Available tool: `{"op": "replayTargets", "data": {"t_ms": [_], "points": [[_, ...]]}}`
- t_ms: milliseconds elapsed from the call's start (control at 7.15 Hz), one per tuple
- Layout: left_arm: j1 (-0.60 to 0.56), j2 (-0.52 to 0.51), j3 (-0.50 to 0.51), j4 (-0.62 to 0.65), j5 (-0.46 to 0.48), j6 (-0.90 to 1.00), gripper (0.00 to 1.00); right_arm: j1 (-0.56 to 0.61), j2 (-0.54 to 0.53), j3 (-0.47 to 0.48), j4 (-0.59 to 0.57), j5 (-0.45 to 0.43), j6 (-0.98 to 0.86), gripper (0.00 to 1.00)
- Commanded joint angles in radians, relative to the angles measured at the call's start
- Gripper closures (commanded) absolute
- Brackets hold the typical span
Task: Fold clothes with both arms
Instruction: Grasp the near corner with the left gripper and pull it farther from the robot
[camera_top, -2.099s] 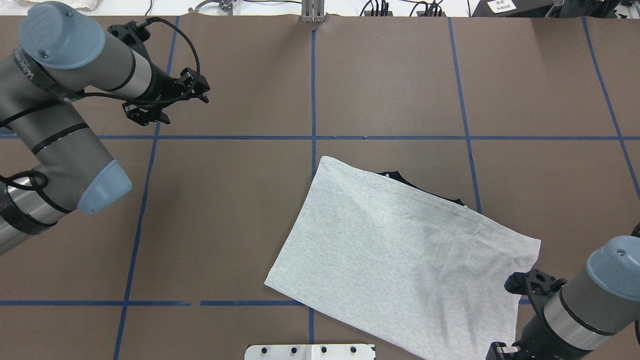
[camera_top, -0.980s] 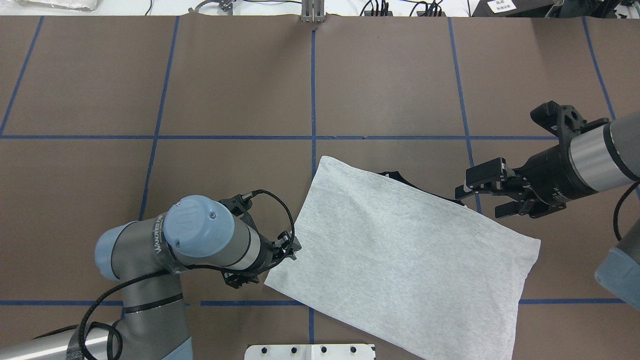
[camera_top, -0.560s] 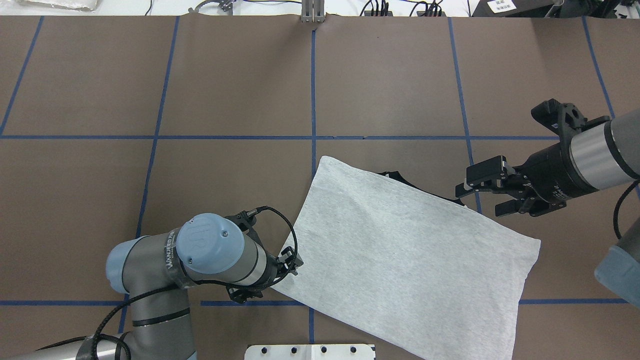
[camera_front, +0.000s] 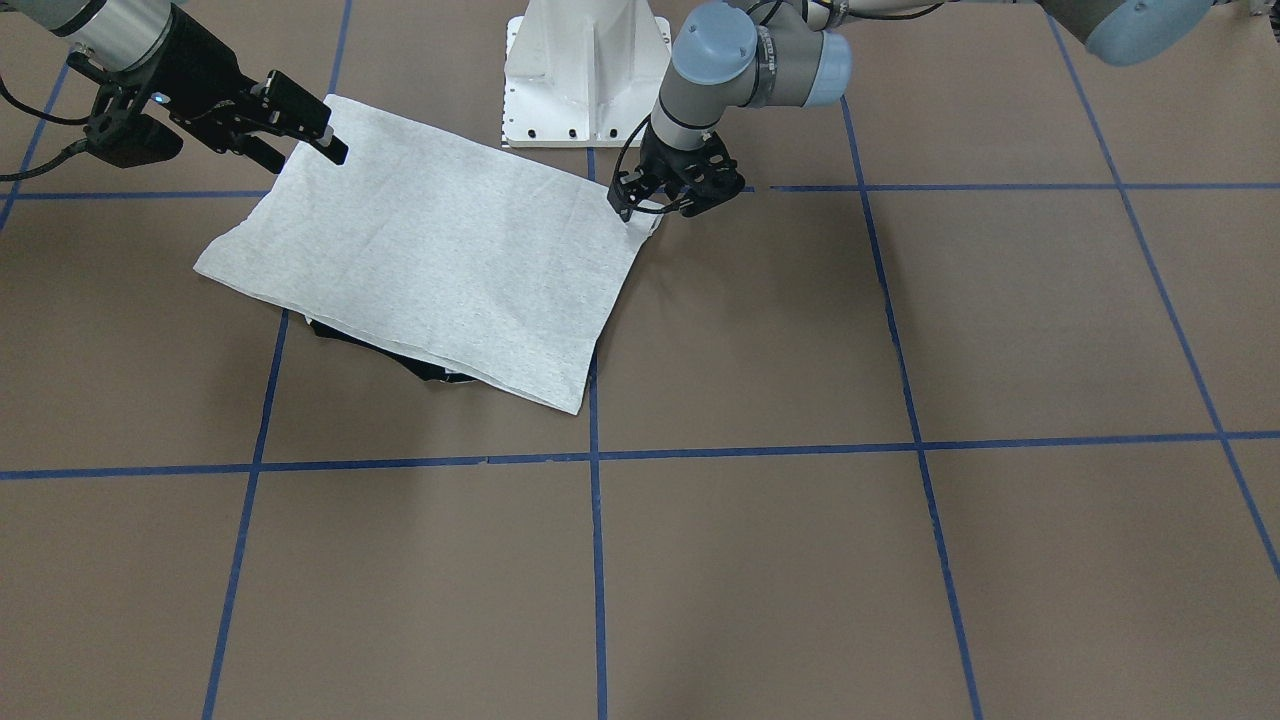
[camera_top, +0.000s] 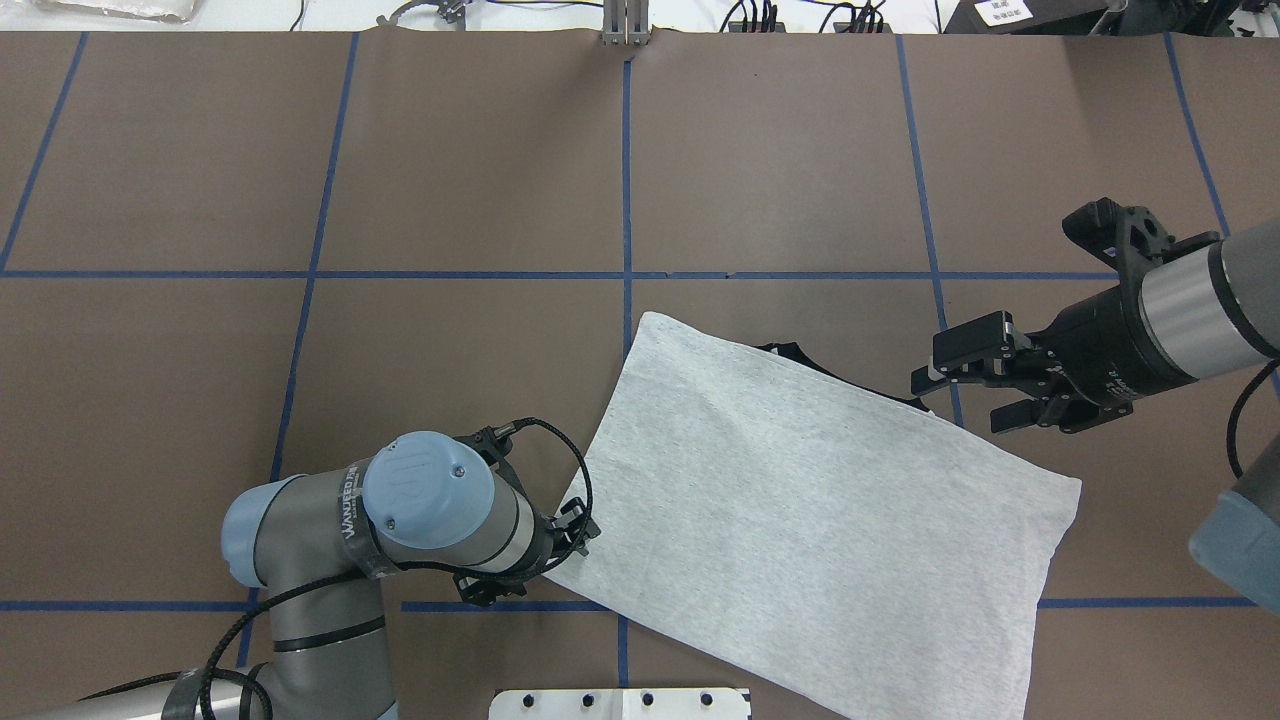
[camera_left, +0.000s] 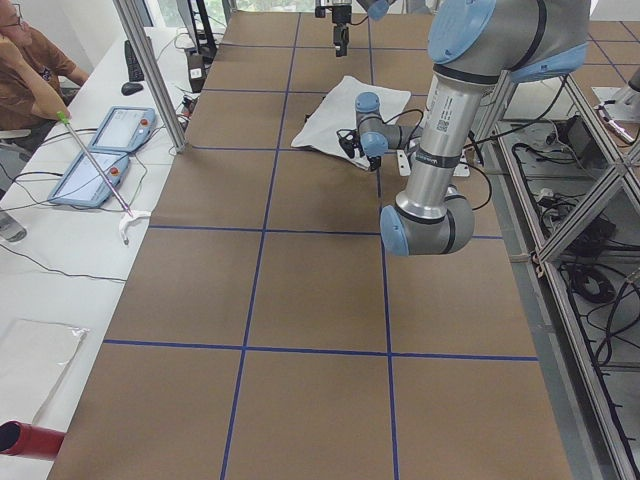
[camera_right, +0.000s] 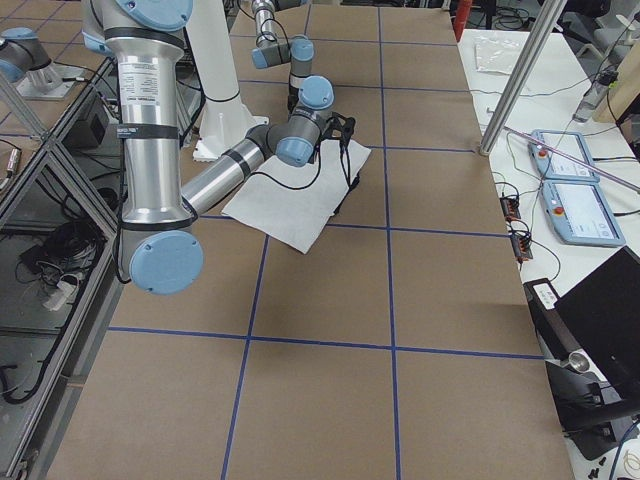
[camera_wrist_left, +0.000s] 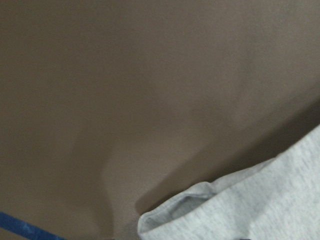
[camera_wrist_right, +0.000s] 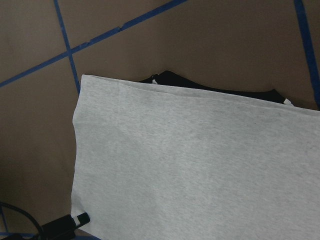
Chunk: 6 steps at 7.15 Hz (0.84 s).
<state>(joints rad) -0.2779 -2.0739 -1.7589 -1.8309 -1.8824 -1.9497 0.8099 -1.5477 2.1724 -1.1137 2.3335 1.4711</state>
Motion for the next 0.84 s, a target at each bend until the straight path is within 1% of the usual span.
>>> {"op": "replayTargets", "data": {"t_ms": [0, 140, 280, 420, 700], "points": [[-0.001, -0.002, 0.003, -0.001, 0.0, 0.0, 0.54, 0.002, -0.003, 0.0, 0.0, 0.001, 0.0, 0.0], [-0.001, -0.002, 0.001, -0.001, 0.0, 0.0, 0.69, 0.002, -0.005, 0.0, 0.0, 0.001, 0.0, 0.0], [-0.001, -0.002, 0.001, -0.001, -0.001, 0.0, 0.87, 0.002, -0.008, -0.002, 0.0, 0.001, 0.0, 0.0], [-0.001, -0.005, -0.004, -0.002, -0.001, 0.0, 1.0, 0.002, -0.008, -0.002, -0.001, 0.001, 0.0, 0.0], [-0.007, -0.003, -0.02, 0.001, 0.0, 0.0, 1.0, 0.003, -0.009, -0.009, 0.0, 0.0, 0.0, 0.0]]}}
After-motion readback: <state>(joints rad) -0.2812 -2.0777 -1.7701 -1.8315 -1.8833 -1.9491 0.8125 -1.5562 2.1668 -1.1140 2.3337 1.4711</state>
